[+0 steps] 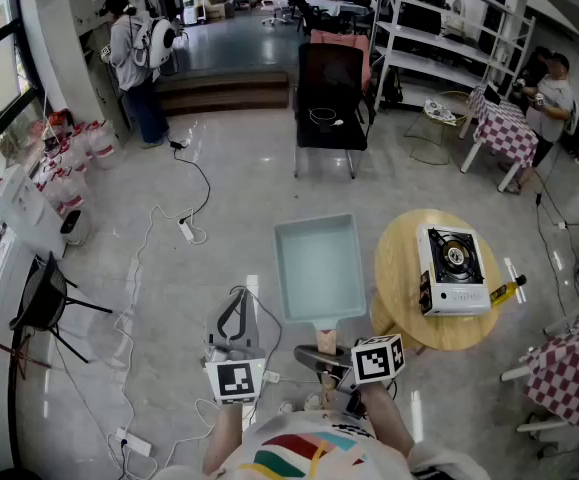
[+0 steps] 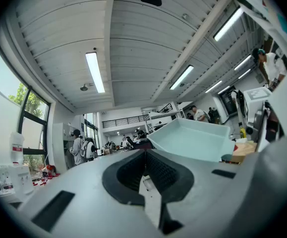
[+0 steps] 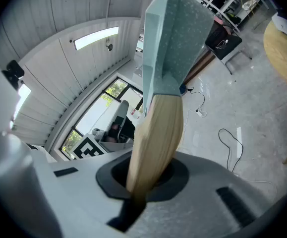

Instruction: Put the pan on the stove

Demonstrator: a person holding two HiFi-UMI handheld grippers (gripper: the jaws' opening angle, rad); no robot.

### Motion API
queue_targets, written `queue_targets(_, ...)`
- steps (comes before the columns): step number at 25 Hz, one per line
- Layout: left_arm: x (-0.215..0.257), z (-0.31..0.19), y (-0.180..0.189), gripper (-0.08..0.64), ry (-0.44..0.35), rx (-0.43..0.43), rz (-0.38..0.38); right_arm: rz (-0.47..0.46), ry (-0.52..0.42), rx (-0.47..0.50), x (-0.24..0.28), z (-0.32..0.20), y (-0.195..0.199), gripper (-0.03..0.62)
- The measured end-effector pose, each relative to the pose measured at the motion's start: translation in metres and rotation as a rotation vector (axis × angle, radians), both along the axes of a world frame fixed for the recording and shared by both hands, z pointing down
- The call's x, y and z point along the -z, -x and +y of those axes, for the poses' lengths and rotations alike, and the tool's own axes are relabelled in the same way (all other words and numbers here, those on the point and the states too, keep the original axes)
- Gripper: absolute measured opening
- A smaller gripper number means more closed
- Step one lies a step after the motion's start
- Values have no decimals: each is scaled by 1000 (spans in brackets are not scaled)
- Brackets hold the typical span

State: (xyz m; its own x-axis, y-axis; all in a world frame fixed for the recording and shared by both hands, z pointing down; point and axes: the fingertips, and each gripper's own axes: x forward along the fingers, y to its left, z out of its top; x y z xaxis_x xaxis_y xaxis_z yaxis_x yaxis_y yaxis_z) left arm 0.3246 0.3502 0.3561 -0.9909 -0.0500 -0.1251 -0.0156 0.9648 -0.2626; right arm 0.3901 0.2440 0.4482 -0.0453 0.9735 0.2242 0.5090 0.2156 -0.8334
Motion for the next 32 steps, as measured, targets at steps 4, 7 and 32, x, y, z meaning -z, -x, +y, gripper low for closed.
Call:
queue_targets(4,-1,6,6,8,1,5,10,-9,3,4,2,5,5,4)
queue_targets(7,1,1,10,8,0,1,7,-12,2,1,2,1,9,3)
queue_targets(32,8,-32,49,8,1,102,-32,-13,-34,29,-29,-61,43,5)
